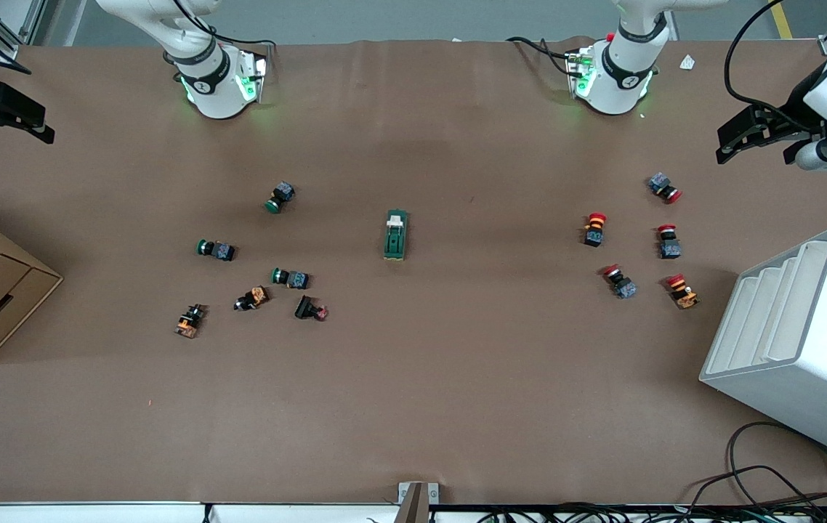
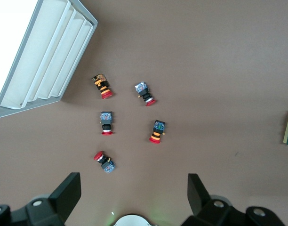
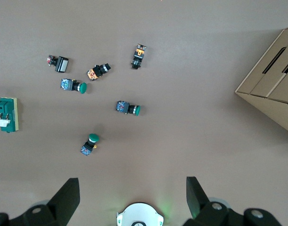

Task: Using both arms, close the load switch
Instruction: 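Move the left gripper above the green switch while the right gripper approaches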

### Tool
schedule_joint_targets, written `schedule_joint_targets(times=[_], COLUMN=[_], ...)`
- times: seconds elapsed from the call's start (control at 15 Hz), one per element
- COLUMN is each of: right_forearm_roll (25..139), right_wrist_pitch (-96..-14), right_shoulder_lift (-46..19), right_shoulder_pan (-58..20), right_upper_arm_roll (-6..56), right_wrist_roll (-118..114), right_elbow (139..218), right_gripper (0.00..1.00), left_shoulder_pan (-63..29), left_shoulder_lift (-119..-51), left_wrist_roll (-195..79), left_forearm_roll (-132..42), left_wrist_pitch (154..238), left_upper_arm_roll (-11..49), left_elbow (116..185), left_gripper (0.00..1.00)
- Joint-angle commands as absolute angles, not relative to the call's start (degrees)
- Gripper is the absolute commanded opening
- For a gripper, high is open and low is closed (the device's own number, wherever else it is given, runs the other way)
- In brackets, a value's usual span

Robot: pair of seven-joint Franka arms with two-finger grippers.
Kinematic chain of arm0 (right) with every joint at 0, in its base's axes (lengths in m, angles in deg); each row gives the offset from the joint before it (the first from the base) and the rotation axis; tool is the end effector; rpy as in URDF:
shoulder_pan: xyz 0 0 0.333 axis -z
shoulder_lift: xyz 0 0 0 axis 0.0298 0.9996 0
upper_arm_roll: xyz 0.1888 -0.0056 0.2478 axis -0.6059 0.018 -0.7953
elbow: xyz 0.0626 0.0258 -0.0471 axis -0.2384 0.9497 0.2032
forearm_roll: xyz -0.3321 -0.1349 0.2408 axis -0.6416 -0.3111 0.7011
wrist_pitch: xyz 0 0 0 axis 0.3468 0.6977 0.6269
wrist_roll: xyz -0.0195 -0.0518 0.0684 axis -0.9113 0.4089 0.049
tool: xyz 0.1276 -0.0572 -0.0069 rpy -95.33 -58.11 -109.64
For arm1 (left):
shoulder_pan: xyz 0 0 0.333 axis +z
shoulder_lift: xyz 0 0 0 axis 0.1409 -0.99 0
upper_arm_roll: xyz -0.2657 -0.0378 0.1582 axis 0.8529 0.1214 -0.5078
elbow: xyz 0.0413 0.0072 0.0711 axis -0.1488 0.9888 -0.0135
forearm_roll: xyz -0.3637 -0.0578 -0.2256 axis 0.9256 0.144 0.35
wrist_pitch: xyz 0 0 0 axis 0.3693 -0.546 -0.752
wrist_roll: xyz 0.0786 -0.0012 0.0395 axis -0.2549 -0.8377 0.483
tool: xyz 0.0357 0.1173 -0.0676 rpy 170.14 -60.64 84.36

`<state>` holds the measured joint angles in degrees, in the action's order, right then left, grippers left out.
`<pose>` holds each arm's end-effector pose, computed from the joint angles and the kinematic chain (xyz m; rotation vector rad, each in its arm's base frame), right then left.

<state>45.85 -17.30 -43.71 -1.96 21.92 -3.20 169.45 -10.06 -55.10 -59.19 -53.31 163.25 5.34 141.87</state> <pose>0.5326 -0.0183 0.6371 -3.1138 -0.0539 0.1415 0.5547 -0.0661 0.6146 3.1354 -0.0260 -0.0679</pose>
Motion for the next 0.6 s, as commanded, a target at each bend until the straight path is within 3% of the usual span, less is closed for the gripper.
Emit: schedule_joint_targets(times=[0.0,0.33,0.53], right_forearm_roll=[46.13,46.13,46.13], right_wrist_pitch=[-17.68,-17.51,-17.42], right_shoulder_lift=[-45.31,-45.31,-45.31], right_shoulder_pan=[-2.15,-1.97,-1.97], right_upper_arm_roll=[22.31,22.40,22.40], right_wrist_roll=[-2.44,-2.44,-2.44], right_elbow=[170.74,170.83,170.83], right_gripper=[1.00,1.00,1.00], left_shoulder_pan=[-10.30,-10.83,-10.65], left_shoulder_lift=[-55.26,-57.98,-58.78], left_wrist_roll=[-59.16,-59.77,-57.93], left_forearm_roll=[-53.34,-53.87,-53.43], left_wrist_pitch=[161.99,161.46,161.37], left_upper_arm_roll=[5.29,5.81,11.42], left_elbow=[140.48,137.14,138.02], left_gripper=[1.00,1.00,1.00])
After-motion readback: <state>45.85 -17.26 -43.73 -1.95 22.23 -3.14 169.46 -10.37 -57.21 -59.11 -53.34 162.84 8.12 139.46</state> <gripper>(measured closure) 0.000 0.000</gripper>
